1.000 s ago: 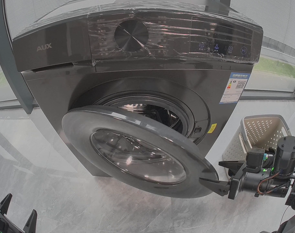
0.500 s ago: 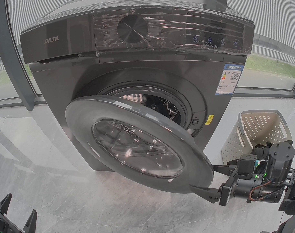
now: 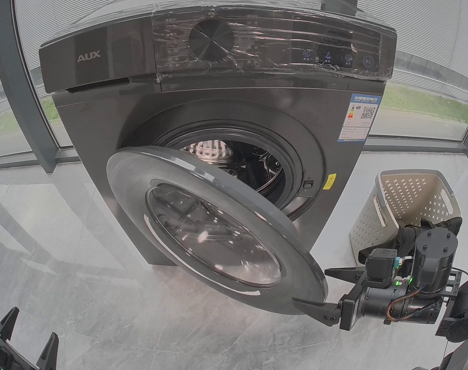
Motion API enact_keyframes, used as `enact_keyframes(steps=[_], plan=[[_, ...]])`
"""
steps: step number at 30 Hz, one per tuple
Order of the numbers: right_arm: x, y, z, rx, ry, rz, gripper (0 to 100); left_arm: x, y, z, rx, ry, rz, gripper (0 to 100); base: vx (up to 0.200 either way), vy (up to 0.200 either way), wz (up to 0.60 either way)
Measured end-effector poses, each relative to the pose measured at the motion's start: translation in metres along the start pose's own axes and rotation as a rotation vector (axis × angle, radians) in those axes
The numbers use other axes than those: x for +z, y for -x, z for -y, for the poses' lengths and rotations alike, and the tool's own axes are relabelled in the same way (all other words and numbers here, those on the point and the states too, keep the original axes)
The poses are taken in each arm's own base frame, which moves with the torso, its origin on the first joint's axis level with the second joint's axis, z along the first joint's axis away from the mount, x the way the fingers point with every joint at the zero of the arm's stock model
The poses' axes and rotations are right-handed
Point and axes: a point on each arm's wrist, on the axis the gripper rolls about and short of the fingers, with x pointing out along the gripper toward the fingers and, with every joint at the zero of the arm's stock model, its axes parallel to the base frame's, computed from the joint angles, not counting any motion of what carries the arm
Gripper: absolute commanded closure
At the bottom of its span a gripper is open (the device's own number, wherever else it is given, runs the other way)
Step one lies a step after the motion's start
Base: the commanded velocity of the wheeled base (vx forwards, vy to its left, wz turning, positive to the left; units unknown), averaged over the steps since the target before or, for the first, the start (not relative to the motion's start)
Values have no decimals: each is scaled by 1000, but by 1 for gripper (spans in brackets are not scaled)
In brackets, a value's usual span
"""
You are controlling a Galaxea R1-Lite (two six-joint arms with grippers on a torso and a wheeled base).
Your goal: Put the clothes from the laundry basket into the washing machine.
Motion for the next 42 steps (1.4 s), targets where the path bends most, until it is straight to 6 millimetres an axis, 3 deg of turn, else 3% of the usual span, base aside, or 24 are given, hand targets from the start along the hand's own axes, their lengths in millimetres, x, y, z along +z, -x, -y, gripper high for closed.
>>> enact_keyframes(steps=[7,13,18,25,33,42], plan=[[-6,9,-6,30,-7,-14,0,0,0,0,0,0,0,0,0,0,0],[3,25,-10,47,-46,52,0,0,0,0,0,0,0,0,0,0,0],[12,33,0,-6,-48,107,0,0,0,0,-1,0,0,0,0,0,0],[13,20,6,-28,-38,89,0,0,0,0,0,0,-1,0,0,0,0],[11,0,-12,67,-24,101,0,0,0,0,0,0,0,0,0,0,0],[-4,11,-25,131,-56,61,0,0,0,0,0,0,0,0,0,0,0]])
